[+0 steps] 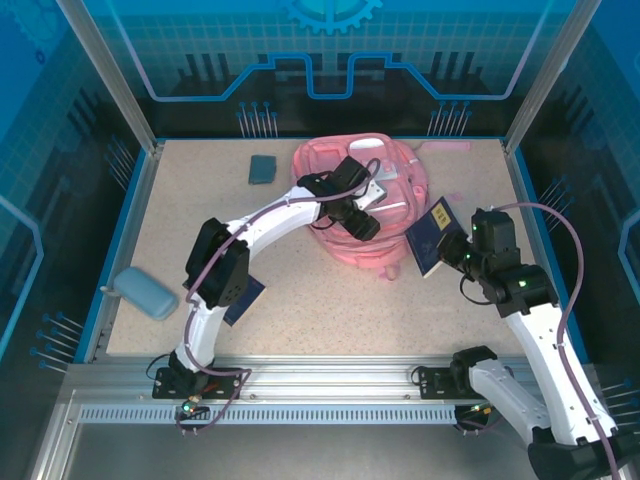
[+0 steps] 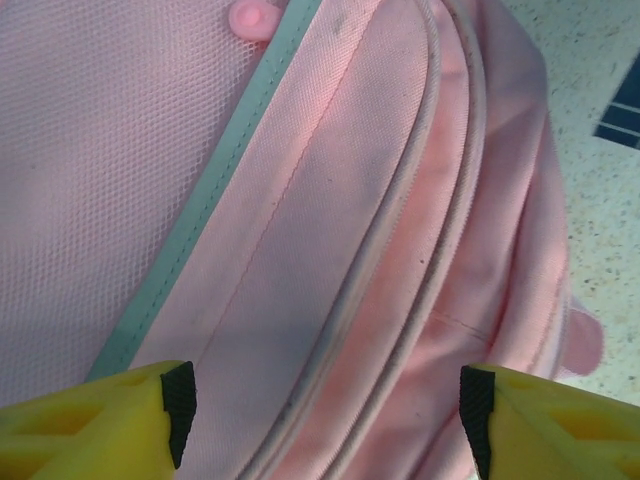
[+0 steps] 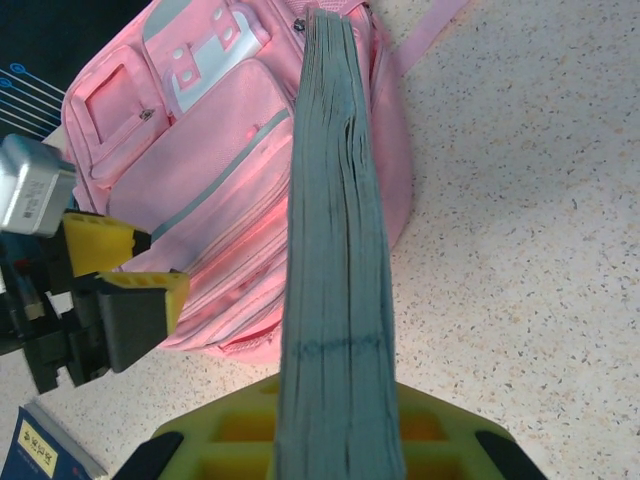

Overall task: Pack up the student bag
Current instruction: Open the student bag at the top-center of the table.

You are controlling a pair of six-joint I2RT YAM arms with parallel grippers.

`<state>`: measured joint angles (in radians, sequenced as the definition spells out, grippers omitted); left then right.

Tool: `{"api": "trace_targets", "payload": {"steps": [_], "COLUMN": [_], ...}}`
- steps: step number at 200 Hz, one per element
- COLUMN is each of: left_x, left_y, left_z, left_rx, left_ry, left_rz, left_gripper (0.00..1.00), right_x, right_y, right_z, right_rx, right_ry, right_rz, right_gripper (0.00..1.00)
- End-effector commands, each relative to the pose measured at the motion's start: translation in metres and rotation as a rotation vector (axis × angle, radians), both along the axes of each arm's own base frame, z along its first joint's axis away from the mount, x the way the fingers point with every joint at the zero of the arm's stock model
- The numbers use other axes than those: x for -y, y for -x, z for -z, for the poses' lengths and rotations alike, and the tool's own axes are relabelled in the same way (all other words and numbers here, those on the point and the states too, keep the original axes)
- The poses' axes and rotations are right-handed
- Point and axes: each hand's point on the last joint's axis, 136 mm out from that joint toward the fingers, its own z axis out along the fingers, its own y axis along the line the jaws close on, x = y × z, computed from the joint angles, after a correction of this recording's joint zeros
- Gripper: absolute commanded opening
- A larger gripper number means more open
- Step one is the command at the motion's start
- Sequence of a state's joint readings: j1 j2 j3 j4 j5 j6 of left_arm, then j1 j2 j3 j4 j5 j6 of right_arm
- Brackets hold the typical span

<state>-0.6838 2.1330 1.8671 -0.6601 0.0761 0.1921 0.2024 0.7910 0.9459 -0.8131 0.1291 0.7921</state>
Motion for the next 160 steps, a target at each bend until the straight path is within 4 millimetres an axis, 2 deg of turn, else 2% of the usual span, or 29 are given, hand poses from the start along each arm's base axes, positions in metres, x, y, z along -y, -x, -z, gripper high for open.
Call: {"api": "trace_targets", "payload": {"steps": [1,23,73,108,126,160], "left_x": [-0.008,-0.009,-0.023,-0.026,-0.024,-0.024], "left_y": [-0.004,-0.012,-0.030,-0.039,-0.040,-0.044], "left_z": [0.019,0.029,0.051,0.052,0.050,0.042], "left_rx": [0.004,0.016,0.080,0.127,0.142,0.168], "left_ry": [-0.105,-0.149,-0.285,-0.334,-0.337,-0.344], "left_rz": [0.037,0.032,0.004,0.009,0.026,0.031], "left_gripper": [0.70,0.69,0.77,0.74,0.67,0.35], "right_x": [0.000,-0.001,-0.007,-0.007,-0.008,-0.008], "right_y": [0.001,0.001,0.000,0.001,0.001,0.001], "right_z": [-0.002,0.000,0.003,0.002,0.002,0.000], "right_rx": [0.014,0.011,0.002,0.003,0.002,0.003], "right_ry": [-0.021,-0.036,-0.071,-0.079,-0.081,-0.087], "right_rz": [-0.001,0.000,-0.015,-0.010,-0.010,-0.007], "right_gripper": [0.01,0.01,0.02,0.02,0.02,0.02]}}
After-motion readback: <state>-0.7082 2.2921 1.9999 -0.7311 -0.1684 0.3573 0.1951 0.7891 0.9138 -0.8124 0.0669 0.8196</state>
